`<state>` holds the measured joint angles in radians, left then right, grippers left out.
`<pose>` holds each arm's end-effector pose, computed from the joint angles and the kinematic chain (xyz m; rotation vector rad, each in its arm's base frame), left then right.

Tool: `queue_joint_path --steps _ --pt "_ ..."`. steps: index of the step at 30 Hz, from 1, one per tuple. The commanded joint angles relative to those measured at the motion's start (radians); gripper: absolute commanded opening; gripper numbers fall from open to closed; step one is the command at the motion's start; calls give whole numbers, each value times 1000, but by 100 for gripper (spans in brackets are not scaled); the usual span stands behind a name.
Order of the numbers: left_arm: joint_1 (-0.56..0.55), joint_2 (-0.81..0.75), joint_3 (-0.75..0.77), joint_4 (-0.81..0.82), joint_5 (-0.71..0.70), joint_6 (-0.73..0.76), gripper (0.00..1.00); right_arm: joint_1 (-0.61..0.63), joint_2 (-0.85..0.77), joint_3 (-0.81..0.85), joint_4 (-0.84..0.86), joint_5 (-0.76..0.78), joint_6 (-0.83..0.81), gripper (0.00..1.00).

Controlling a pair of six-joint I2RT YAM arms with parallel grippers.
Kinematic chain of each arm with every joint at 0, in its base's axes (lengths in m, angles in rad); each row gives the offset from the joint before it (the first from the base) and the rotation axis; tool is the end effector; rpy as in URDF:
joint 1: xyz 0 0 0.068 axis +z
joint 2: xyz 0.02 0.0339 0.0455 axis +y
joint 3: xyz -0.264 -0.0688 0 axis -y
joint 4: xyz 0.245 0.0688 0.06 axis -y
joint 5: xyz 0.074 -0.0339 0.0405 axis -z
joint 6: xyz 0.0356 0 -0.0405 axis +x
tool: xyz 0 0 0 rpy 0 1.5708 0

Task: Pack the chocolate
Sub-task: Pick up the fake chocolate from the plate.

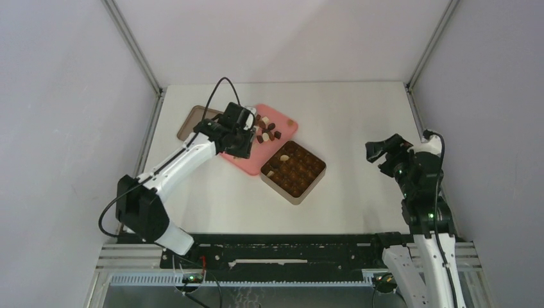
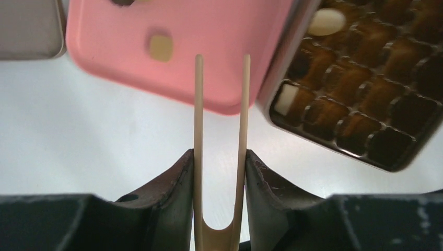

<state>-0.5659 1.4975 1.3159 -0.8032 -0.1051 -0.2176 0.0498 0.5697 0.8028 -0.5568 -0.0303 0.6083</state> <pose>0.2662 -0.1647 0.3004 0.4029 2.5244 -0.1702 0.1259 0.0074 0.3360 0.5098 1.8538 0.4744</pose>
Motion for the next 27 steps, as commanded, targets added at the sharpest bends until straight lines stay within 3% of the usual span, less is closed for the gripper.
queue_joint_path --steps 1,6,11,18,27 --pt "65 82 88 -96 -18 18 41 -12 -57 60 -105 173 -249 91" --pt "120 174 141 -159 -5 37 43 -13 -115 61 -139 308 -361 94" --pt "163 254 189 -199 13 52 46 -11 -185 17 -124 399 -372 94" --pt "197 330 244 -220 61 70 46 -8 -317 -85 -82 417 -361 94" --pt "233 427 318 -246 130 90 44 -7 -331 -93 -77 408 -356 94"
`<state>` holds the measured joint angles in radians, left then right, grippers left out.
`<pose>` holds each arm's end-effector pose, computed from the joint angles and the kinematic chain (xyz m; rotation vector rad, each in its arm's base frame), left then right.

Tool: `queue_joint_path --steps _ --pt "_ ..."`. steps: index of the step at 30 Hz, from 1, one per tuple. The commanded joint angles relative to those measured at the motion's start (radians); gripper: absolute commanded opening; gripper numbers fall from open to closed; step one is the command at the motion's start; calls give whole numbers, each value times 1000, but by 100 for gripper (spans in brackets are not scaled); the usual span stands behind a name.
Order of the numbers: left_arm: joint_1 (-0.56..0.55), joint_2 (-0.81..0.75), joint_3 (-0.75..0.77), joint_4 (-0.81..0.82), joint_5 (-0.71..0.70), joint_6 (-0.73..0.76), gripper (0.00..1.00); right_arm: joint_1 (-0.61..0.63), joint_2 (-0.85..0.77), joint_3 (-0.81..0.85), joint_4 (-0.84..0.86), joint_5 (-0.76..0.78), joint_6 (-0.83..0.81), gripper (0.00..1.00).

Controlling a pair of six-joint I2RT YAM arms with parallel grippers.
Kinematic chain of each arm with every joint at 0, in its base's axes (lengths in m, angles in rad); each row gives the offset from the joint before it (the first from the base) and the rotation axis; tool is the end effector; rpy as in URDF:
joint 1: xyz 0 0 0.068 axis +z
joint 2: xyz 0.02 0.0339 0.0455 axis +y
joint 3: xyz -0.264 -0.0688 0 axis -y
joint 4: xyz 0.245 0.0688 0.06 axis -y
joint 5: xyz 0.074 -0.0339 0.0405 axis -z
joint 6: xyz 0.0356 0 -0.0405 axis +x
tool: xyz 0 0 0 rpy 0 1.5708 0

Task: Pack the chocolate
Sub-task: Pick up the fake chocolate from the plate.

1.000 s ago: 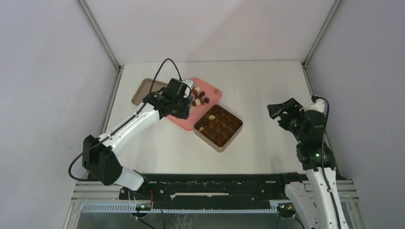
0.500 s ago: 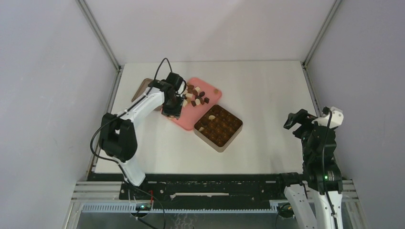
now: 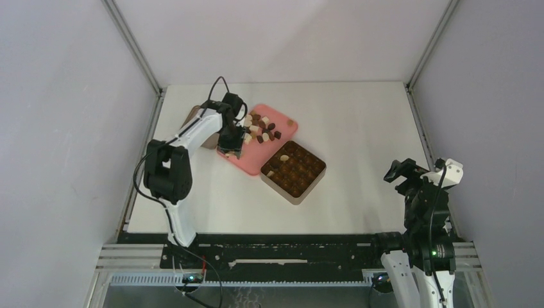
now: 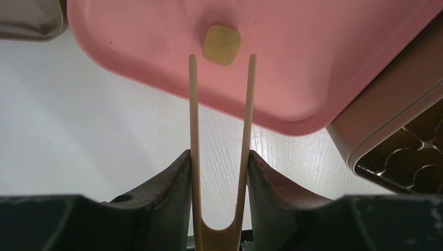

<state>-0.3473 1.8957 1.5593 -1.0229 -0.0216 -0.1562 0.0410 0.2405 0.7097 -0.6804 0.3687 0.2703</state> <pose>0.3560 -0.1281 0.2323 0.2763 2.9180 -0.0468 0.0603 -0.0104 0.3182 0.4620 1.7074 -0.1030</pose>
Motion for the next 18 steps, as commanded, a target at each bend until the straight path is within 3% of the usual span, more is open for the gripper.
queue_joint_path --steps 1,10,18 --pt "17 40 84 -33 46 30 44 2 -2 0 46 9 -17 94" --pt "25 119 133 -57 40 40 42 1 -4 -4 47 16 -20 94" --pt "27 135 140 -68 46 47 34 1 -4 -9 52 23 -23 94"
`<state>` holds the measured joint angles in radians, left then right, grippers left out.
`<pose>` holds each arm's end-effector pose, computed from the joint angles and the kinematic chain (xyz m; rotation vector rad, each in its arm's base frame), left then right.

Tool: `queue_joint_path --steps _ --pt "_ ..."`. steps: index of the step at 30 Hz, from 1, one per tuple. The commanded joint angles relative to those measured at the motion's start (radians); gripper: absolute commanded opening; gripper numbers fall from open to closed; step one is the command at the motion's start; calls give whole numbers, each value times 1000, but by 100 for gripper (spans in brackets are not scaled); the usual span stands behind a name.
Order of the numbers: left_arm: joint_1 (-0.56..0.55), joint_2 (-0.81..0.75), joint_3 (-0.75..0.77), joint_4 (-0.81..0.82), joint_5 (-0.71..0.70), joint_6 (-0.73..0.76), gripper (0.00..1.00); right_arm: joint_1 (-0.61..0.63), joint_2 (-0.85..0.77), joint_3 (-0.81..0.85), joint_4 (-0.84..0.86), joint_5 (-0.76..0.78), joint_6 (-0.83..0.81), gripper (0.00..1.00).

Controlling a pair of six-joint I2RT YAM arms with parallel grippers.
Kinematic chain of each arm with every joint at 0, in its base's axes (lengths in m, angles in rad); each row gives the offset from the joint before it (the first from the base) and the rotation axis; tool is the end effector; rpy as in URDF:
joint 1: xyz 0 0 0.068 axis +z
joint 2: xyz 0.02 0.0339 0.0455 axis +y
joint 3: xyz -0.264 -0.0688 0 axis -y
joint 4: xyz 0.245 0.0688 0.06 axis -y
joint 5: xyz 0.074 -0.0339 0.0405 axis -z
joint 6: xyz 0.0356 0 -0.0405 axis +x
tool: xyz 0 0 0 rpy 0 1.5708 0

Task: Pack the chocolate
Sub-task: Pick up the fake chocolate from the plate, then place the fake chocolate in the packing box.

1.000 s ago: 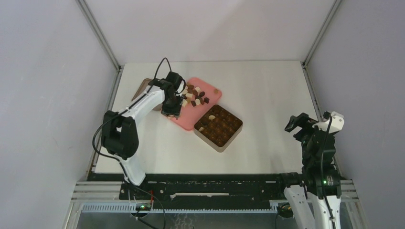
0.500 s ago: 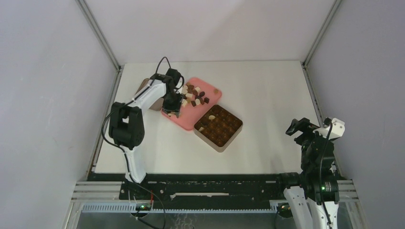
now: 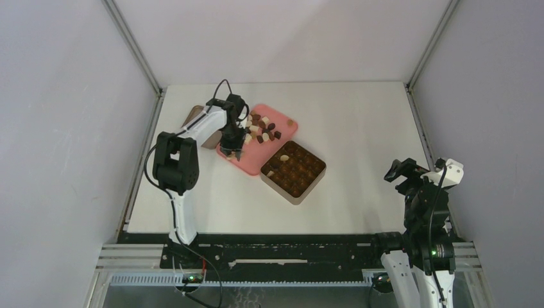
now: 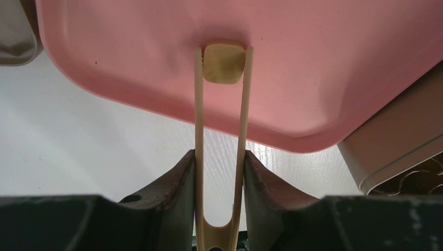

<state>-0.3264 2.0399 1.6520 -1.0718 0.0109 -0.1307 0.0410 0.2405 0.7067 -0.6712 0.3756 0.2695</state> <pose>0.3797 -0.1289 0.2029 0.2975 3.0208 -0.0544 0.0608 -0.0106 0.3183 0.4661 1.6998 -0.1079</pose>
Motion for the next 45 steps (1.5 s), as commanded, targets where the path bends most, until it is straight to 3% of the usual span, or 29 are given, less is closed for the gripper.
queue_joint_path --steps 1,8,16,22,33,45 --pt "6 -11 46 -20 13 22 32 1 -3 -6 43 15 -23 94" --pt "6 -76 34 -29 27 21 20 1 -5 -9 44 19 -23 94" --pt "-10 -176 21 -36 103 14 19 3 -7 -12 48 16 -26 94" --pt "-88 -204 58 -52 154 11 20 5 -16 -15 54 16 -29 94" --pt "-282 -124 251 -99 159 -4 22 12 -18 -16 52 14 -29 95" --pt "-380 66 461 -106 157 -37 24 17 -22 -18 52 16 -31 95"
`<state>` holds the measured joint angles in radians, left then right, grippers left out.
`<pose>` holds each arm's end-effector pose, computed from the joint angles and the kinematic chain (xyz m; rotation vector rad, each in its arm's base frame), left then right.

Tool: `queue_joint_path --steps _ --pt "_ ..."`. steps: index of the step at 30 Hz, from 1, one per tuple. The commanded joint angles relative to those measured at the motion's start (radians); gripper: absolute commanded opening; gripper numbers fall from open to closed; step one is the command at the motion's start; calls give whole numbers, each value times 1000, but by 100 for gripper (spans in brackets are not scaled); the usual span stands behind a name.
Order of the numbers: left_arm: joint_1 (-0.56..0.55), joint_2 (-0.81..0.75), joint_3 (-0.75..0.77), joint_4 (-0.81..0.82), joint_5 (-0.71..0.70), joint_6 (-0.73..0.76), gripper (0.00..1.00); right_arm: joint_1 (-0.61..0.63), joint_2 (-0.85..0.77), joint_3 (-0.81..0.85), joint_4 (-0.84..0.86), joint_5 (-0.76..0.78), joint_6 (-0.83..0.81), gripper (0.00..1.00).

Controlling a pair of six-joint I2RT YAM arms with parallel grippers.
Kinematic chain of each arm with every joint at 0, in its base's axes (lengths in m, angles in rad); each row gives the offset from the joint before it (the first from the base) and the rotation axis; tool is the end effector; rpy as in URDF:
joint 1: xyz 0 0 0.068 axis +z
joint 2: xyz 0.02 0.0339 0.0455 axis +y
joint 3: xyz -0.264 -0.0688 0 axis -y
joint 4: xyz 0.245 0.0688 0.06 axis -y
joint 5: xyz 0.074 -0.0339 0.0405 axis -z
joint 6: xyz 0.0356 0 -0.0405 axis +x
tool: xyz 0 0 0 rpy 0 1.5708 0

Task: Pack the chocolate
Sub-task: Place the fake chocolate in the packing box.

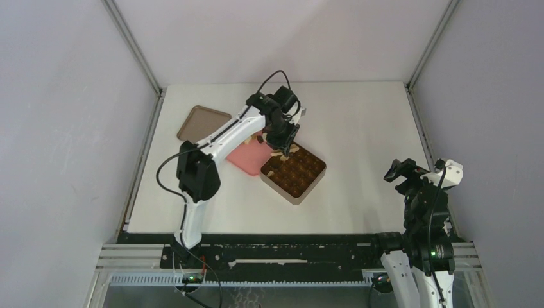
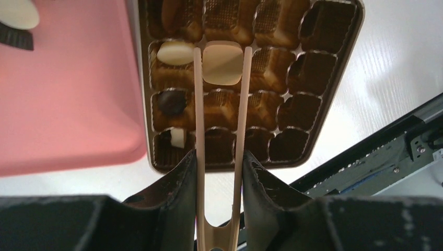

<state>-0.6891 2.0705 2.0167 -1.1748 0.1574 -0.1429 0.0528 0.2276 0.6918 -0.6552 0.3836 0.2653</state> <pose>0.3291 -0.2784 0.2891 0.8101 2.7474 -0.4066 0.0607 -0.0101 0.3161 0.4583 1.6878 -0.1054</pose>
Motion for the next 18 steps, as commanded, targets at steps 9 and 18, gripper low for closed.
queue_joint_path --steps 9,18 --pt "-35 109 120 44 0 -45 30 10 -8 -3 35 11 -28 95" --pt "-45 145 127 81 13 -58 45 14 -6 -3 32 12 -28 95"
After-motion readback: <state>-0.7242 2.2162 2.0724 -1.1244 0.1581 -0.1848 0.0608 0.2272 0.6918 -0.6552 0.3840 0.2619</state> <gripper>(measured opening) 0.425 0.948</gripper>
